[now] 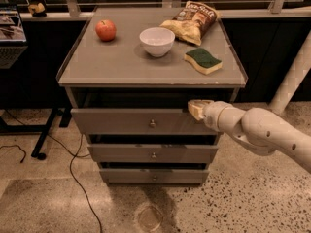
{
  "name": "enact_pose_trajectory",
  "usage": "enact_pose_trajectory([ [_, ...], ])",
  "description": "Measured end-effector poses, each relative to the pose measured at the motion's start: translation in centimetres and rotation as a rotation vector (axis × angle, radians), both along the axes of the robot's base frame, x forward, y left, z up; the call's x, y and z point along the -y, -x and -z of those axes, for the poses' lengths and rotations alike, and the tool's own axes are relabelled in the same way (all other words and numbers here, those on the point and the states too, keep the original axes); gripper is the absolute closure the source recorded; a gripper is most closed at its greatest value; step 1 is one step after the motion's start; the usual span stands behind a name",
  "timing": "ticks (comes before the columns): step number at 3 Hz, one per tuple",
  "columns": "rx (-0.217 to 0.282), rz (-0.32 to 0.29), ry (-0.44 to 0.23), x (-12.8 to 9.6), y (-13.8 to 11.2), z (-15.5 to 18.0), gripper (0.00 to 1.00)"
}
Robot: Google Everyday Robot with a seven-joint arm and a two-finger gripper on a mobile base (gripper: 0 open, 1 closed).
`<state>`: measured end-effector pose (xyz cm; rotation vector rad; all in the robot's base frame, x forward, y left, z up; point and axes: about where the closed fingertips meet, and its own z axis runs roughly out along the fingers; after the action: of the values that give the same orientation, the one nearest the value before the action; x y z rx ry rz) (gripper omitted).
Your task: Open top drawer
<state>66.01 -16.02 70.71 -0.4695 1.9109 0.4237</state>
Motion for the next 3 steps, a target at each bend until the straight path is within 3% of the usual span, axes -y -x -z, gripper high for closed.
enact_pose_trajectory([
  [1, -0.01, 0.02, 0.008, 0.0, -0.3, 0.6, 1.0],
  [3, 0.026, 0.108, 0.055, 1.5, -3.2, 0.5, 1.0],
])
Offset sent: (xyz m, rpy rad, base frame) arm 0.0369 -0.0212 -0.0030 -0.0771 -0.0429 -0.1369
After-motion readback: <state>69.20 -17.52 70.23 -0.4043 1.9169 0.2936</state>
